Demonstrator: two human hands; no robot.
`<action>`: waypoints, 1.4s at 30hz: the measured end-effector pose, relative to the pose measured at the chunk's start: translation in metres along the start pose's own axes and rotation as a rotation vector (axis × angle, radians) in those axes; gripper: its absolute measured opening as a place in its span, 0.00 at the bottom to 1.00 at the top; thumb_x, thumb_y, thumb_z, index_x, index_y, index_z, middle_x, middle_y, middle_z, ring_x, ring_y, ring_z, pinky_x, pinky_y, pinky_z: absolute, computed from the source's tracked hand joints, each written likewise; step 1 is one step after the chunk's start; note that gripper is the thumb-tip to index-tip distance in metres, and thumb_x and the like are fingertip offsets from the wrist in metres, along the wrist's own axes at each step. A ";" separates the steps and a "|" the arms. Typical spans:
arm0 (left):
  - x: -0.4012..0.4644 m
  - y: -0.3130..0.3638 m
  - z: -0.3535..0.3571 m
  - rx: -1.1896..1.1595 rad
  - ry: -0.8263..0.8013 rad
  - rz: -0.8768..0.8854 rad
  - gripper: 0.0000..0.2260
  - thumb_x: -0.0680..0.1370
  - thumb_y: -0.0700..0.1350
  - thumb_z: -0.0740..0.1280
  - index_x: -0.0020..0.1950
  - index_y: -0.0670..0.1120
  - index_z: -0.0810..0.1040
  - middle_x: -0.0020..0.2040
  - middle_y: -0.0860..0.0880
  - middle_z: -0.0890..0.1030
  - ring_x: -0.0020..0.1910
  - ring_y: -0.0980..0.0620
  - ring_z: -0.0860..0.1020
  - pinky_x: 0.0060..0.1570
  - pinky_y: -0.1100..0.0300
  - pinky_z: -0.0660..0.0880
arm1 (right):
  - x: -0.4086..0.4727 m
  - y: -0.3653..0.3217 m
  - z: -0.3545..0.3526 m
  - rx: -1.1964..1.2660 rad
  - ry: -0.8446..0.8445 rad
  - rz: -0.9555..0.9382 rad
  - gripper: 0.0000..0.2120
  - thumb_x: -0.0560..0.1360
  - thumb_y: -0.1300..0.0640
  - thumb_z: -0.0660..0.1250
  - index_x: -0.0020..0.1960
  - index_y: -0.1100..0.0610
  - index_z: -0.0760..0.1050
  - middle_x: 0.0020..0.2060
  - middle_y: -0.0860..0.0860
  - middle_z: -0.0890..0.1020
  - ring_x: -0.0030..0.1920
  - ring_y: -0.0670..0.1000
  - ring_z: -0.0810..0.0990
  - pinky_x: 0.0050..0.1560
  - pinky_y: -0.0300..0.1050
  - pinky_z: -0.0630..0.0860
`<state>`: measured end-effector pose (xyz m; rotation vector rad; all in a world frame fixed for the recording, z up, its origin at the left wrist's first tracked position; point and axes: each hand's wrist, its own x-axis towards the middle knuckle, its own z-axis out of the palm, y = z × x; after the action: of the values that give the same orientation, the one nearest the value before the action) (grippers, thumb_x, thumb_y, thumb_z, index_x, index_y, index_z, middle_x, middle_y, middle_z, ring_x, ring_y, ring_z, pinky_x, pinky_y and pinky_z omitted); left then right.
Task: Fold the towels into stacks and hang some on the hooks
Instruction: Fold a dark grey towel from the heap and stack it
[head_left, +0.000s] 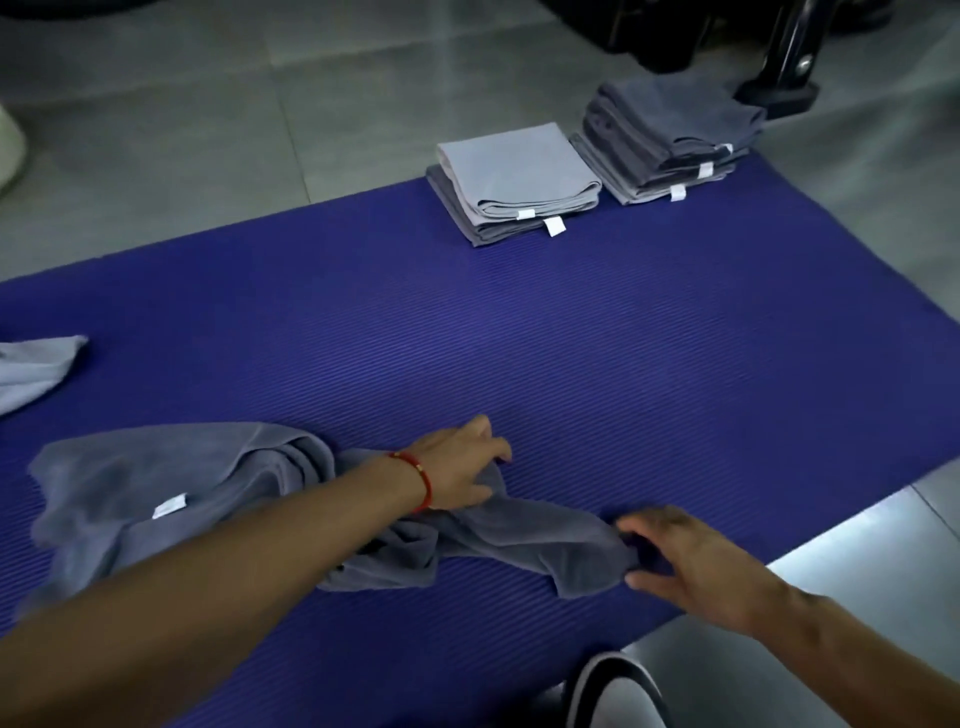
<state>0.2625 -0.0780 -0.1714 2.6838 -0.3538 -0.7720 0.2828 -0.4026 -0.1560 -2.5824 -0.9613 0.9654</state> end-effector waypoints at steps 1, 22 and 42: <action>-0.001 -0.001 0.002 -0.047 0.015 -0.018 0.21 0.81 0.52 0.65 0.74 0.53 0.68 0.61 0.50 0.67 0.50 0.49 0.73 0.52 0.52 0.73 | -0.002 0.001 0.006 0.039 0.012 -0.008 0.24 0.77 0.44 0.72 0.68 0.38 0.64 0.59 0.36 0.71 0.60 0.38 0.70 0.64 0.32 0.66; -0.050 -0.060 -0.068 -0.342 0.274 -0.226 0.13 0.77 0.58 0.71 0.47 0.51 0.72 0.40 0.54 0.76 0.38 0.56 0.72 0.40 0.57 0.70 | 0.072 0.004 -0.081 0.619 0.521 0.345 0.17 0.81 0.44 0.66 0.44 0.57 0.78 0.38 0.54 0.84 0.41 0.55 0.84 0.39 0.49 0.79; -0.051 -0.105 -0.028 -0.577 0.458 -0.613 0.16 0.75 0.53 0.75 0.38 0.48 0.72 0.36 0.53 0.75 0.36 0.52 0.73 0.36 0.59 0.69 | 0.080 0.006 -0.028 1.138 0.566 0.535 0.12 0.84 0.53 0.63 0.53 0.63 0.76 0.47 0.59 0.85 0.46 0.57 0.86 0.48 0.57 0.84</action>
<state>0.2509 0.0411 -0.1645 2.2909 0.7197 -0.2975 0.3498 -0.3544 -0.1778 -1.8616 0.3927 0.5283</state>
